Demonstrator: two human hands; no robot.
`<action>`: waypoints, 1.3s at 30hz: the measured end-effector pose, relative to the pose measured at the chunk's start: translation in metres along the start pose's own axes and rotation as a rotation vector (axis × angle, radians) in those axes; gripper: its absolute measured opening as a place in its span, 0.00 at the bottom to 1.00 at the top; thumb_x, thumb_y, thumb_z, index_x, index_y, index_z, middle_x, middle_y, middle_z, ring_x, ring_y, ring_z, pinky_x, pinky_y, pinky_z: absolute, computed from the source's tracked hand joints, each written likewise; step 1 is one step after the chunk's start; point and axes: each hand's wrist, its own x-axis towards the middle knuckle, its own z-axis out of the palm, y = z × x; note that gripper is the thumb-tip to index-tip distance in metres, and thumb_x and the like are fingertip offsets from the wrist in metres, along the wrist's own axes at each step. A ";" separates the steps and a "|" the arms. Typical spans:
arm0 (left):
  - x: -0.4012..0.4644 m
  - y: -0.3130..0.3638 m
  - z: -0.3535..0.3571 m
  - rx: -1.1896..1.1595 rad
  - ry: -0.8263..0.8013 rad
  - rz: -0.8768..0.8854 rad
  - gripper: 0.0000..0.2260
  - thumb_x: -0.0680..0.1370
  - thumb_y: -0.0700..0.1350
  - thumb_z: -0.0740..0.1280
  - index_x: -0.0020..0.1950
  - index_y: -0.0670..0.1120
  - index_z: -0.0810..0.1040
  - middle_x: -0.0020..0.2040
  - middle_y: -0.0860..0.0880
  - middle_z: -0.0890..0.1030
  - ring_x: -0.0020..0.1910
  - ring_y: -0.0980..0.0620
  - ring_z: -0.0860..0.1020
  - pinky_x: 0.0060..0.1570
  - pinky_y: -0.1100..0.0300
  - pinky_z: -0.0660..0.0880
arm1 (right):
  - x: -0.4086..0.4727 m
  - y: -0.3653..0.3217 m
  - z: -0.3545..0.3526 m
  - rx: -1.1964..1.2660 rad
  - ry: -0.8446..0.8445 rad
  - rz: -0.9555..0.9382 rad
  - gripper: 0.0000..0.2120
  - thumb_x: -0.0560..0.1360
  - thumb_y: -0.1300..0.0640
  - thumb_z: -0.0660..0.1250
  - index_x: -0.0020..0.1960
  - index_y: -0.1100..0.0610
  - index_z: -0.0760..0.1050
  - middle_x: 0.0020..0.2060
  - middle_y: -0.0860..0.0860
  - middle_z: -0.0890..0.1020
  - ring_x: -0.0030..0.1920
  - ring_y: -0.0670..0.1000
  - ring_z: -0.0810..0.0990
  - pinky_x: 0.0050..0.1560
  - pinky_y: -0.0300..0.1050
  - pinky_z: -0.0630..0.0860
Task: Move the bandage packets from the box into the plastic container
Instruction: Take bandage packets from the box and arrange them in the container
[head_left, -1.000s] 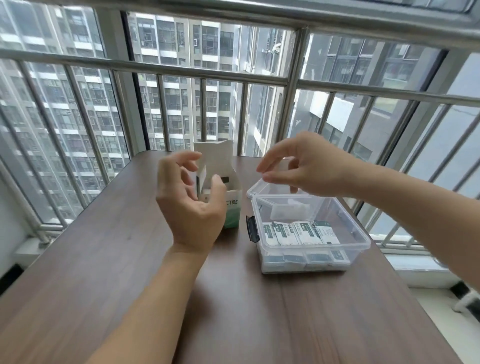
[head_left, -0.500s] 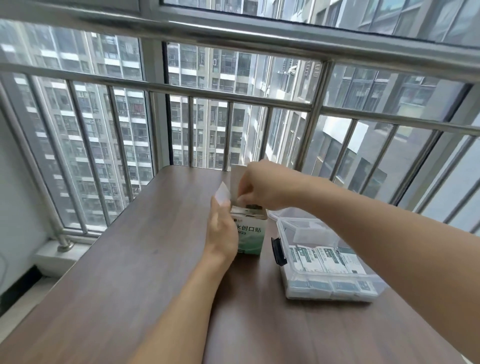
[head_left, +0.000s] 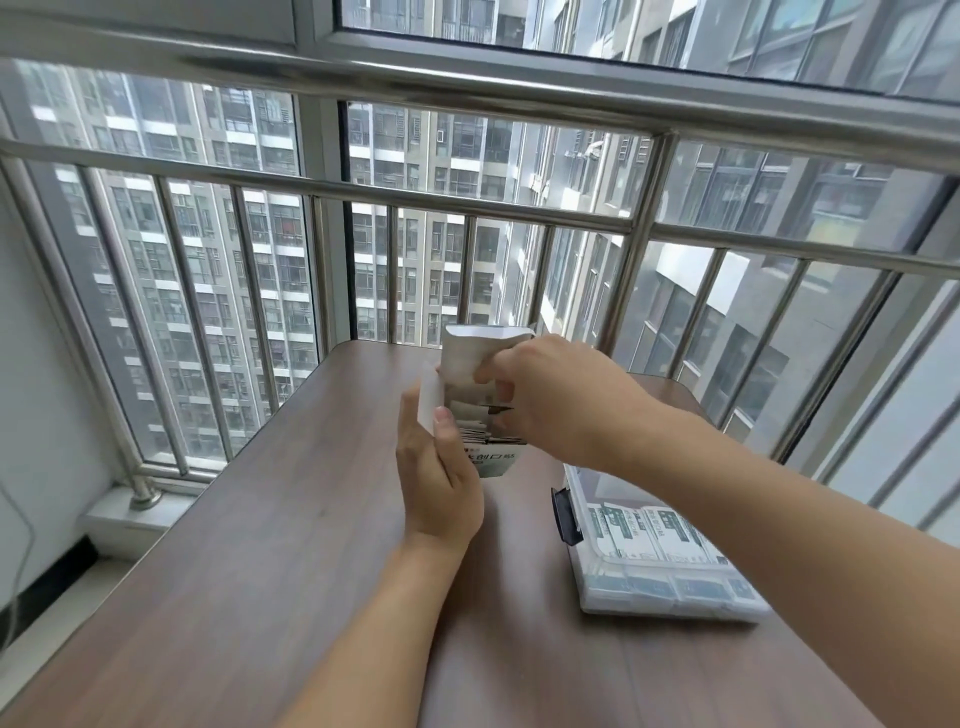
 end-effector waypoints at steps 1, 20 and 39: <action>0.000 -0.002 0.000 0.009 -0.015 0.023 0.15 0.83 0.37 0.52 0.60 0.33 0.75 0.44 0.45 0.78 0.46 0.68 0.75 0.52 0.70 0.70 | -0.005 0.000 0.001 0.006 0.017 0.002 0.17 0.77 0.55 0.70 0.65 0.48 0.78 0.55 0.47 0.81 0.53 0.55 0.80 0.51 0.51 0.79; -0.011 0.013 0.009 -0.065 -0.069 0.059 0.26 0.84 0.34 0.52 0.54 0.65 0.76 0.53 0.82 0.74 0.71 0.44 0.71 0.73 0.47 0.64 | -0.017 0.015 0.004 0.174 -0.147 0.058 0.18 0.80 0.54 0.67 0.70 0.52 0.75 0.62 0.49 0.81 0.34 0.42 0.76 0.45 0.42 0.76; -0.006 -0.008 0.009 -0.047 -0.182 -0.123 0.22 0.83 0.48 0.52 0.72 0.40 0.72 0.67 0.42 0.78 0.70 0.49 0.73 0.72 0.53 0.67 | 0.005 0.016 0.013 0.211 -0.273 0.026 0.08 0.81 0.49 0.67 0.48 0.54 0.79 0.37 0.56 0.86 0.24 0.47 0.83 0.33 0.41 0.77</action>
